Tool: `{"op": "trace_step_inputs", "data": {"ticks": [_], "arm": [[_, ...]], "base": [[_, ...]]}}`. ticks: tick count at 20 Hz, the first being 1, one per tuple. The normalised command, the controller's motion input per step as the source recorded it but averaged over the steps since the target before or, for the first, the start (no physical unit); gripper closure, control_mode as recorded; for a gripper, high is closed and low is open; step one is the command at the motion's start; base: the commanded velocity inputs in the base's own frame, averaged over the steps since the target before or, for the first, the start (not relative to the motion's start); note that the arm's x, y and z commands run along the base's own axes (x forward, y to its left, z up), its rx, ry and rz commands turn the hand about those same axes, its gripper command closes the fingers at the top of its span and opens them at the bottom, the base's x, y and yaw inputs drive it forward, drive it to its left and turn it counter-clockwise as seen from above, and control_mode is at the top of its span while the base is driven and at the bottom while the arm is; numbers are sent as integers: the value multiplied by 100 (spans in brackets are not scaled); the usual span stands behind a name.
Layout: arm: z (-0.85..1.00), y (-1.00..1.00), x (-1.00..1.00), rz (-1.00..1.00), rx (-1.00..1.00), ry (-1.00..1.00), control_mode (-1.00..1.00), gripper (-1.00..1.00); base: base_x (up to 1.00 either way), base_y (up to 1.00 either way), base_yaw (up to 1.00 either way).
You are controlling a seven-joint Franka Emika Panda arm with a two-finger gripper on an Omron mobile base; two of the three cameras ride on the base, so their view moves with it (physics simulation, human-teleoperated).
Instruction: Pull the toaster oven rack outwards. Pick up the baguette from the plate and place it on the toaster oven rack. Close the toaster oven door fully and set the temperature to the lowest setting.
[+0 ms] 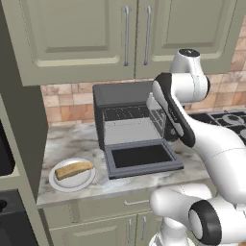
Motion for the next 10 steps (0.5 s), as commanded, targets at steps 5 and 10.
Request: {"op": "trace_step_inputs", "data": {"ticks": [5,10], "arm": [[-13,28,-22,1,0,-5,-100,-100],[-1,8,-73,5,0,-16,-100,-100]], "base": [[0,0,0],[0,0,0]]}}
